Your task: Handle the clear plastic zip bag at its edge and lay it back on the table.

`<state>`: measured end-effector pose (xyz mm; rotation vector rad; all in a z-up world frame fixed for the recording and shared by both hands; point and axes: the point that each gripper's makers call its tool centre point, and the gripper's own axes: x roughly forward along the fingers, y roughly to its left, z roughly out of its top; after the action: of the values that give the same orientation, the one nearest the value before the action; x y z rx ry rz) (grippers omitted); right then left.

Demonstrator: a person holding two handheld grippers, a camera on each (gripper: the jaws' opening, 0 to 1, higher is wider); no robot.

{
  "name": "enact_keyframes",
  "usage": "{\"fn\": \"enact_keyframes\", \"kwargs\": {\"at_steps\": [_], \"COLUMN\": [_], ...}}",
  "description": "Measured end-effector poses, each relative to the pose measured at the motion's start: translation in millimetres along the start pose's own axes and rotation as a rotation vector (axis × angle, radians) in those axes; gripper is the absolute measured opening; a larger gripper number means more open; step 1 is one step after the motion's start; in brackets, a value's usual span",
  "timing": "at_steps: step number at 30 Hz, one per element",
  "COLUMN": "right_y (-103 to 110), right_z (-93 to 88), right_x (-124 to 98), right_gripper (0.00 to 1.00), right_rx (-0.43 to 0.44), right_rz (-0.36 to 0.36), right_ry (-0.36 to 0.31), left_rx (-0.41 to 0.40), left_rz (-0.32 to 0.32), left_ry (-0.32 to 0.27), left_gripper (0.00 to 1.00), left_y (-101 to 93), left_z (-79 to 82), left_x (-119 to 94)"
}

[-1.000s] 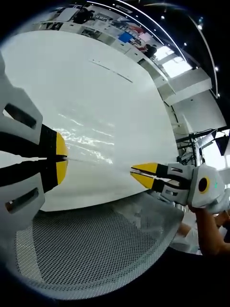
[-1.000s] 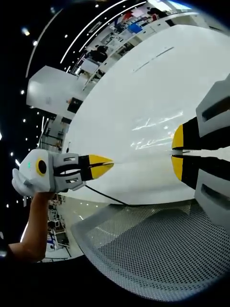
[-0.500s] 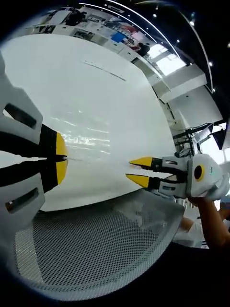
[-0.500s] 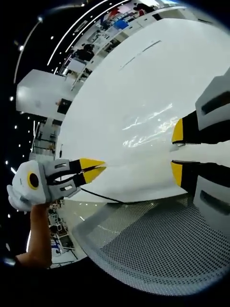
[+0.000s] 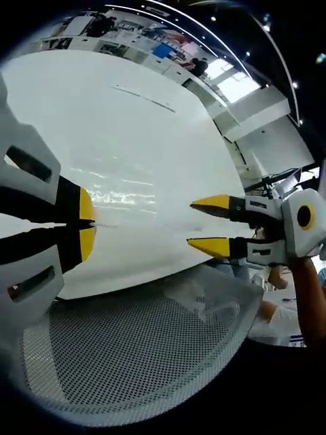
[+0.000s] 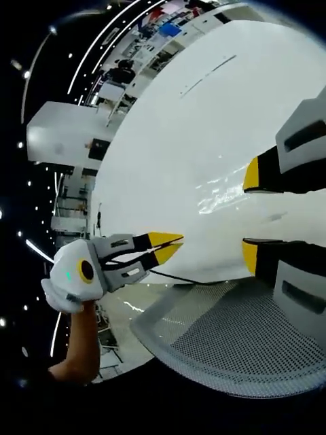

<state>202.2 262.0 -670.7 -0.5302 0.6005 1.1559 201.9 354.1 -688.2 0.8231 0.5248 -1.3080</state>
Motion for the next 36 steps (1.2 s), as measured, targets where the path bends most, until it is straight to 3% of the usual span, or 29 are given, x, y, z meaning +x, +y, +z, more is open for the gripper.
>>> {"fn": "enact_keyframes", "kwargs": {"at_steps": [8,20,24,26,36], "right_y": [-0.4,8.7,12.9,13.2,20.0], "right_z": [8.6,5.3,2.2,1.0,0.4], "right_x": [11.9,28.6,35.1,36.8,43.7], "right_gripper": [0.2,0.16,0.1,0.0,0.0], "right_rx": [-0.021,0.0,-0.002,0.004,0.028], "right_rz": [0.009,0.034,0.035,0.037,0.058], "right_ry": [0.007,0.014,0.013,0.012,0.016], "left_rx": [0.0,-0.021,-0.037,-0.041,-0.088], "left_rz": [0.001,0.005,0.008,0.011,0.003], "left_ry": [-0.001,-0.02,-0.034,-0.036,-0.041], "left_gripper": [0.0,0.0,0.0,0.0,0.0], "left_y": [0.3,0.8,2.2,2.6,-0.9], "left_z": [1.7,7.5,8.8,8.1,2.0], "left_x": [-0.2,-2.1,-2.6,-3.2,-5.2]}}
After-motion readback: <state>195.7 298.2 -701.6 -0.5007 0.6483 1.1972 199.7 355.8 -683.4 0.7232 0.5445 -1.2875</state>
